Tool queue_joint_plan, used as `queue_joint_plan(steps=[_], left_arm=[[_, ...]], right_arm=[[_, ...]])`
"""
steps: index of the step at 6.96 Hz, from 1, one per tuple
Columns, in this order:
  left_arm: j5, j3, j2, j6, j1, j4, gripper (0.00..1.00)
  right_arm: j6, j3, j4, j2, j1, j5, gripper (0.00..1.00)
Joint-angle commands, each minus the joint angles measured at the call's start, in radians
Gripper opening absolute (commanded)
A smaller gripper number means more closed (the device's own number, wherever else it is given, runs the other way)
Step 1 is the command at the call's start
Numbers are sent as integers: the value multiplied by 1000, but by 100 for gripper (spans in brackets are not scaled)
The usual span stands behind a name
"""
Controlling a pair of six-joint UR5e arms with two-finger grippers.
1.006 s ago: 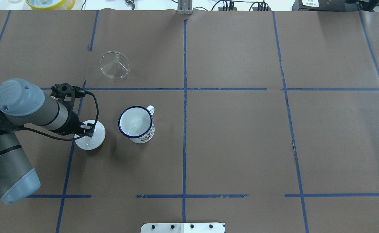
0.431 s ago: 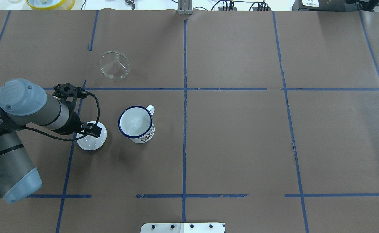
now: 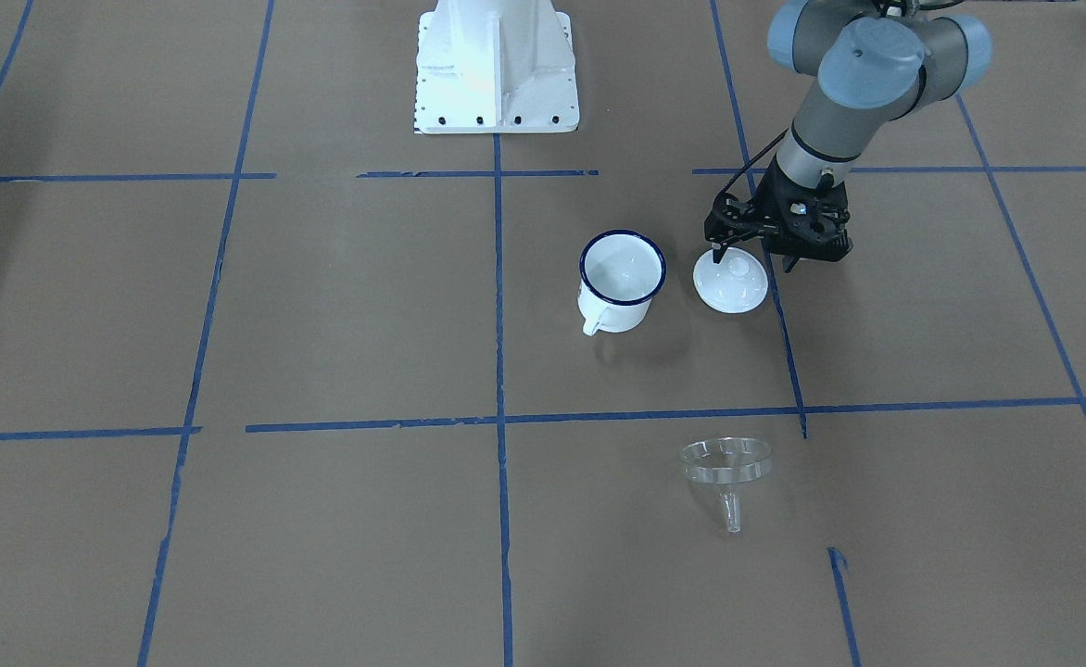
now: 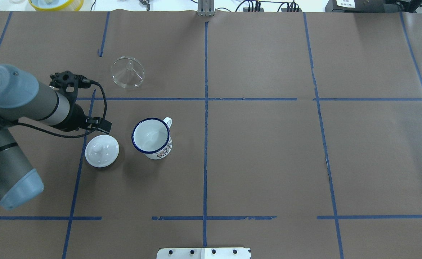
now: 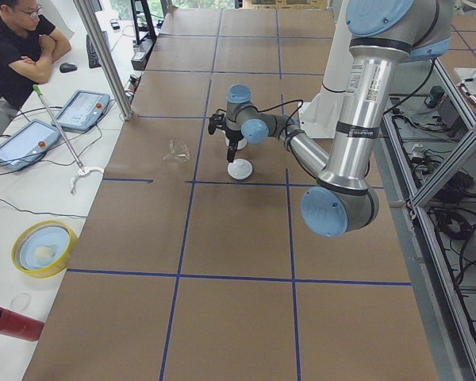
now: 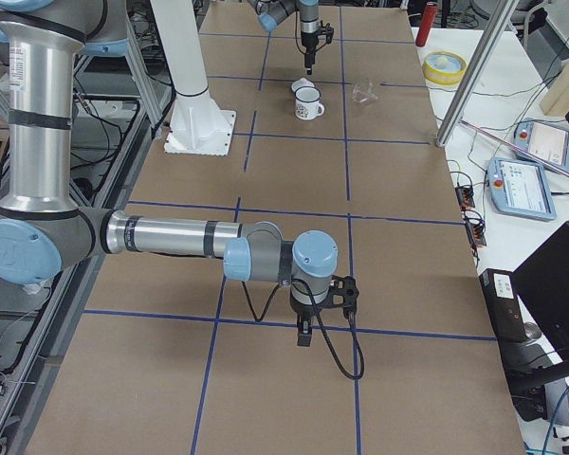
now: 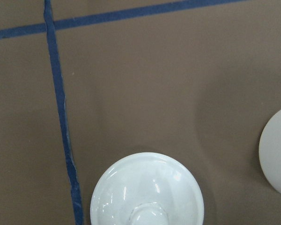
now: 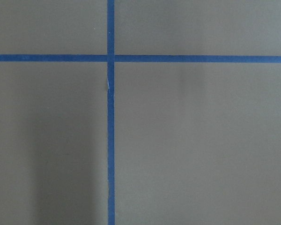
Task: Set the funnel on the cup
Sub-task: 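Release the lid and move the left gripper to the glass funnel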
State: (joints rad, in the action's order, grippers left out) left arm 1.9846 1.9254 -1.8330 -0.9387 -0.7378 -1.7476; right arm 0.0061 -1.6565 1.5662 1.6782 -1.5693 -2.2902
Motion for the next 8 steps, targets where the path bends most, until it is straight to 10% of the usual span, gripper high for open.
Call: queue_joint_plan(steps=[1, 8], left_arm=[[-3, -14, -136, -90, -61, 114, 100], [-296, -475, -287, -1066, -2, -411, 100]], right_arm=[[0, 0, 0, 0, 0, 0, 100], [0, 1, 0, 0, 0, 0, 100]])
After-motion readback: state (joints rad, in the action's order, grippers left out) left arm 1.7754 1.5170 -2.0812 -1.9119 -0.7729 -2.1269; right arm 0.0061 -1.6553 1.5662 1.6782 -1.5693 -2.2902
